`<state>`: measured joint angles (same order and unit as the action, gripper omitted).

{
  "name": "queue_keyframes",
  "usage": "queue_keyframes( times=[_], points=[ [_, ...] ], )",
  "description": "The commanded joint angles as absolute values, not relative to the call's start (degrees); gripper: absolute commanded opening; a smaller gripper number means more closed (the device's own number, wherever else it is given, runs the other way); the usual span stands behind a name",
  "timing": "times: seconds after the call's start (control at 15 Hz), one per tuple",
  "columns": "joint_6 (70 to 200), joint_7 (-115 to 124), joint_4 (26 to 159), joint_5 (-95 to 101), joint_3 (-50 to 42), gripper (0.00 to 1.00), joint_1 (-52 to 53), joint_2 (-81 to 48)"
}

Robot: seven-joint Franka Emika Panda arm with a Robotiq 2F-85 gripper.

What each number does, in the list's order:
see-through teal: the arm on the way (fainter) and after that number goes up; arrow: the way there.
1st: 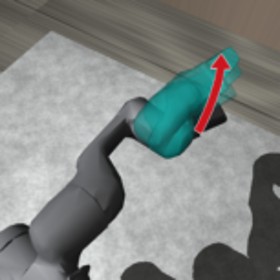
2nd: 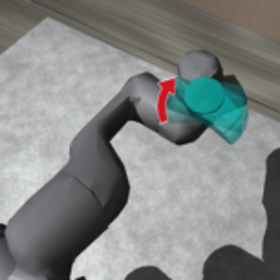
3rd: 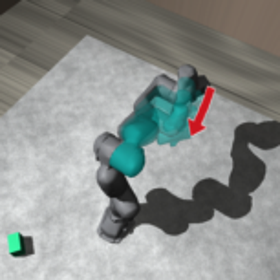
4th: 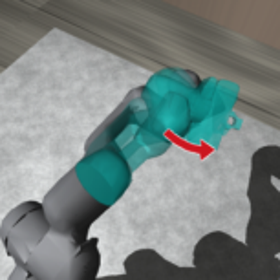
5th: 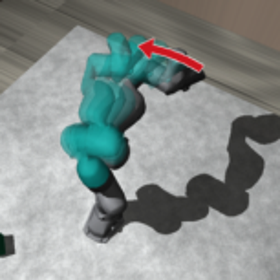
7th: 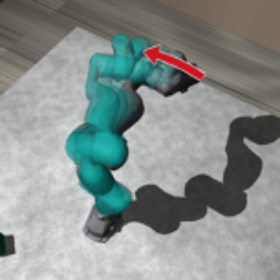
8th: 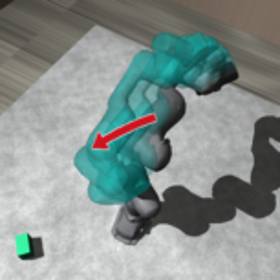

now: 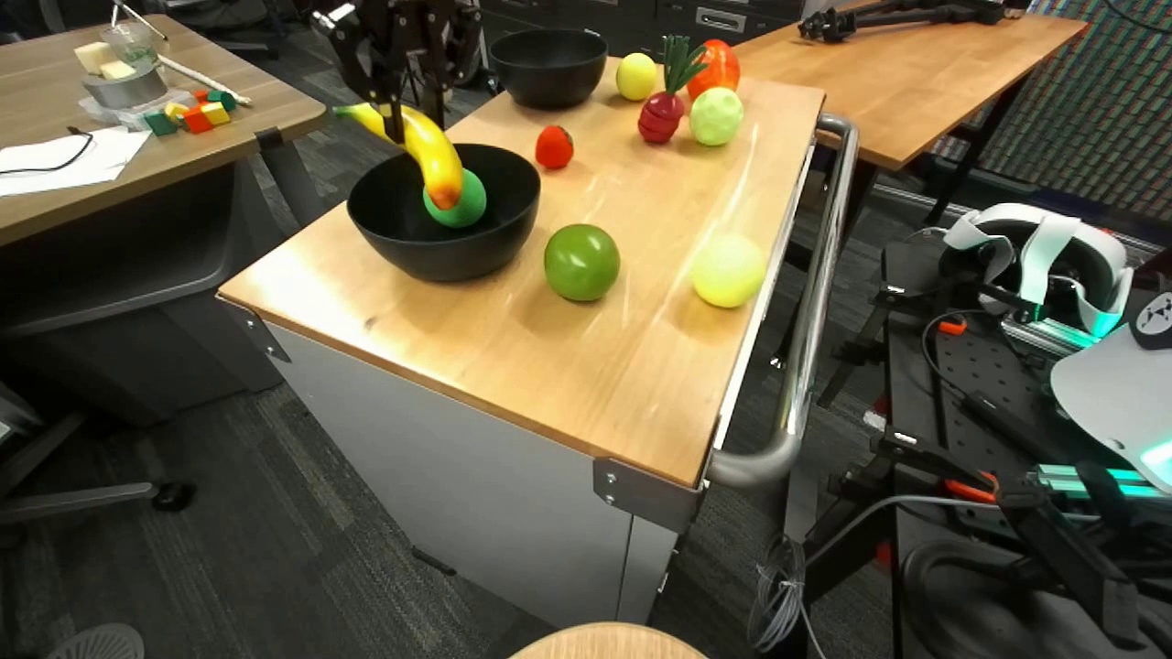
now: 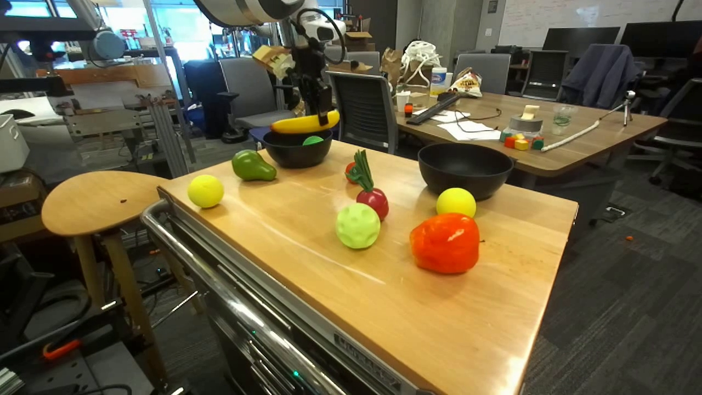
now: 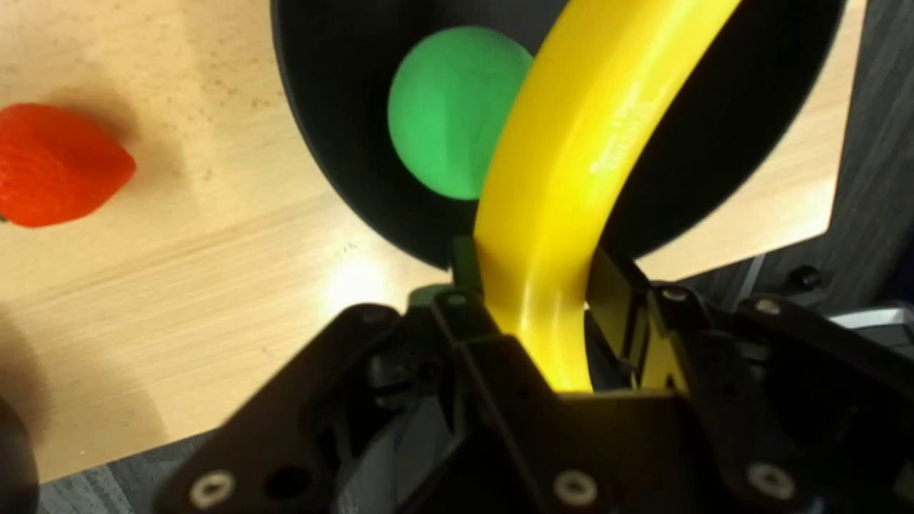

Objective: Place the toy fruits and vegetables in the black bowls

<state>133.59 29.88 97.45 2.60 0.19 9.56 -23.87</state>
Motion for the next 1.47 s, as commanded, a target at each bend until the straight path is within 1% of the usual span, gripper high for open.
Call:
queue_keyframes(
  times=[0.0,0.07,0.27,0.33,0.4,0.47,0.73,1.0,1.4],
  points=[
    [134.6,28.6,100.7,4.7,-0.5,0.16,10.7,-22.6],
    [134.7,28.5,101.1,5.0,-0.5,0.60,10.7,-22.4],
    [134.5,27.4,101.9,5.3,-0.2,0.81,10.7,-21.4],
    [134.5,26.7,102.3,5.2,-0.1,0.89,10.7,-21.1],
    [134.5,25.8,102.9,4.9,0.2,0.96,10.6,-20.2],
    [134.4,24.9,103.5,4.4,0.6,1.00,10.4,-19.4],
    [134.4,21.1,106.4,3.5,2.2,1.00,10.0,-15.0],
    [134.6,13.9,111.4,-1.3,5.7,1.00,9.3,-7.5],
    [129.4,4.3,119.2,-10.5,8.7,1.00,9.7,1.4]
  ],
)
